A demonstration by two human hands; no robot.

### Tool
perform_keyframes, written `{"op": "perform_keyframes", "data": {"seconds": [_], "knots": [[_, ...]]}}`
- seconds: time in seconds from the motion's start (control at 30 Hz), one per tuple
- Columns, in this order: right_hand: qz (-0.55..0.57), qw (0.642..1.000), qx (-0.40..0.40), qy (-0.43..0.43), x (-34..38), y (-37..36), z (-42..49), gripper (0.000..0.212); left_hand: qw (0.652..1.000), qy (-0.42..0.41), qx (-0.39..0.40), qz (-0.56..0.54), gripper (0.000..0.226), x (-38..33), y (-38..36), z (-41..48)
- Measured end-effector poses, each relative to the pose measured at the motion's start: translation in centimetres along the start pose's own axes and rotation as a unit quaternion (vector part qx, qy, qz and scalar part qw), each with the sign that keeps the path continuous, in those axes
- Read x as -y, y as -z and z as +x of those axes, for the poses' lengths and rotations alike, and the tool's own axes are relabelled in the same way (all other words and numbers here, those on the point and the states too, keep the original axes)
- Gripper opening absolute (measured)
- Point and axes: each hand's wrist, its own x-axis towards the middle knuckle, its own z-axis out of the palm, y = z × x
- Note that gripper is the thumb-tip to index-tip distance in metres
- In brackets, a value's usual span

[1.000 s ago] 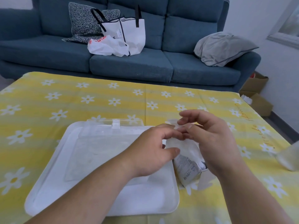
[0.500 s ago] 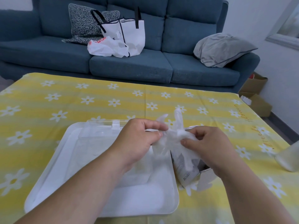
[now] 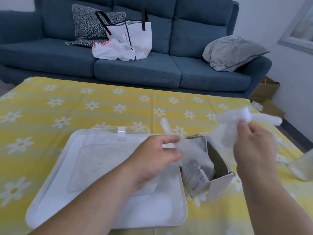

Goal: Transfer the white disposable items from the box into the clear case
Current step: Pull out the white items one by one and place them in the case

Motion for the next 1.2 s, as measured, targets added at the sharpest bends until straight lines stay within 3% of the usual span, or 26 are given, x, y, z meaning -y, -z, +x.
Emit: {"op": "perform_keyframes", "data": {"seconds": [0.13,0.2,0.3,0.37,0.47,0.53,0.63,0.7,0.8,0.9,1.03,1.13,1.2], "knots": [[0.2,0.978,0.054,0.009,0.4,-0.4,-0.4,0.042,0.997,0.005,0.068,0.023,0.043,0.3,-1.4,-0.3],[0.322,0.937,0.126,-0.045,0.9,-0.6,-0.7,0.031,0.998,0.001,0.04,0.054,0.028,0.2,-1.2,-0.3],[0.398,0.886,0.214,-0.101,1.2,-0.7,-1.0,0.032,0.995,-0.023,-0.042,0.089,0.01,-0.4,-0.2,-0.3],[0.415,0.863,0.261,-0.118,1.1,-0.8,-1.1,0.039,0.989,-0.058,-0.107,0.085,0.019,-0.9,0.6,-0.3],[0.387,0.863,0.304,-0.11,1.1,-1.0,-1.4,0.046,0.98,-0.072,-0.185,-0.026,0.035,-1.7,1.6,0.0],[0.37,0.858,0.342,-0.097,1.1,-1.1,-1.6,0.04,0.981,-0.026,-0.139,-0.129,0.046,-2.1,2.2,0.2],[0.361,0.85,0.376,-0.078,1.1,-1.4,-2.0,0.038,0.973,0.064,0.04,-0.217,0.07,-2.7,2.5,-0.6],[0.358,0.842,0.397,-0.066,1.1,-1.6,-2.3,0.041,0.97,0.059,0.05,-0.23,0.051,-2.8,2.5,-0.9],[0.365,0.834,0.409,-0.063,1.0,-1.8,-2.5,0.042,0.968,-0.003,-0.026,-0.249,0.022,-2.9,3.2,-0.9],[0.373,0.83,0.412,-0.051,1.5,-1.8,-2.2,0.027,0.967,-0.091,-0.046,-0.233,0.027,-3.5,4.9,-1.1],[0.448,0.752,0.474,-0.098,1.6,-1.8,-2.0,0.026,0.961,-0.184,-0.004,-0.205,0.032,-4.6,5.9,-2.2],[0.478,0.674,0.546,-0.139,2.2,-2.1,-2.1,0.062,0.963,-0.21,-0.011,-0.166,0.031,-4.7,5.7,-2.5],[0.473,0.665,0.559,-0.147,2.1,-2.7,-2.5,0.066,0.966,-0.216,-0.045,-0.135,0.032,-4.7,5.7,-2.6]]}}
